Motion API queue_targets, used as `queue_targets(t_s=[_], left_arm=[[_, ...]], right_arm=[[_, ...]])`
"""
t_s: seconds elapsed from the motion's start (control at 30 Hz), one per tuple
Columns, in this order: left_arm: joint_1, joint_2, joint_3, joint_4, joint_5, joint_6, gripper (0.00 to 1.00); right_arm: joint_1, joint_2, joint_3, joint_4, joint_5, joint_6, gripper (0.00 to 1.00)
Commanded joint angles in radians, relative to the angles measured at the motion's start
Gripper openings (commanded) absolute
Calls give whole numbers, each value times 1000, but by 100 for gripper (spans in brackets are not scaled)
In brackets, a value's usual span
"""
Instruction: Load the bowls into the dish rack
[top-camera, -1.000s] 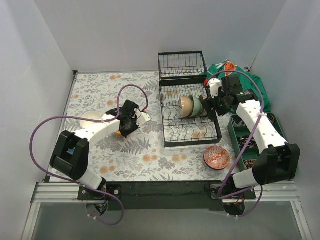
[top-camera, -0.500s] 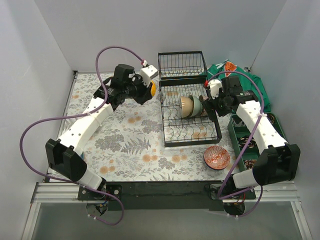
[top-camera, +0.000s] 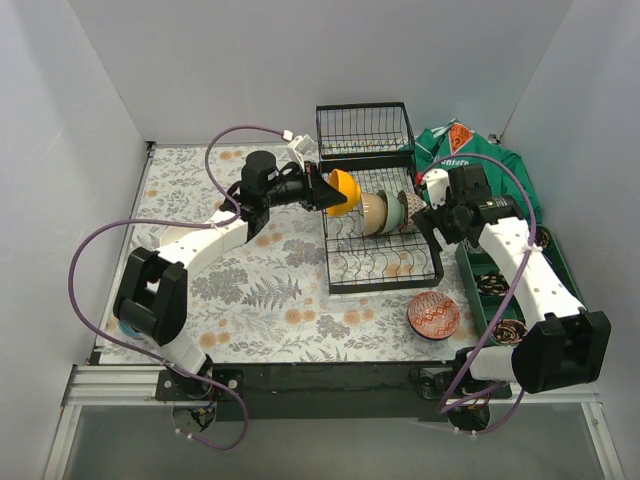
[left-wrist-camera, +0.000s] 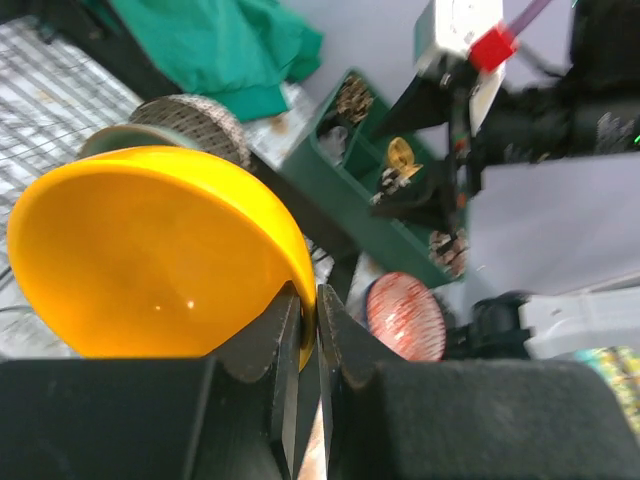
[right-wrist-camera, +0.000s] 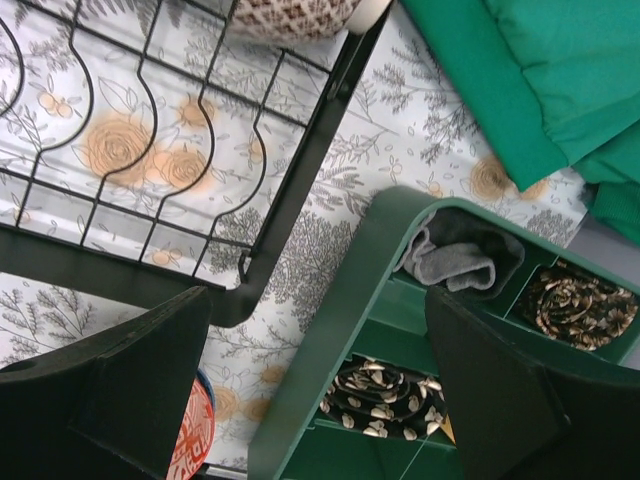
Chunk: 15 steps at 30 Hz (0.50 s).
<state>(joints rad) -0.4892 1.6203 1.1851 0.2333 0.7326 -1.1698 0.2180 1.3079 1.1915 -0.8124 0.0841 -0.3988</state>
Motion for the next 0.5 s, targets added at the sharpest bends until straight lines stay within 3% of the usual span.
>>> queue_targets(t_s=[0.0, 0.17, 0.47], left_arm=[[9, 42, -61, 357, 62, -295, 0], [20, 104, -123, 523, 45, -460, 0], [35, 223, -153, 687, 67, -571, 0]], right_arm=[[-11, -39, -39, -7, 40, -21, 96], [-23, -42, -40, -16, 54, -26, 96], [-35, -27, -35, -36, 55, -28, 96]])
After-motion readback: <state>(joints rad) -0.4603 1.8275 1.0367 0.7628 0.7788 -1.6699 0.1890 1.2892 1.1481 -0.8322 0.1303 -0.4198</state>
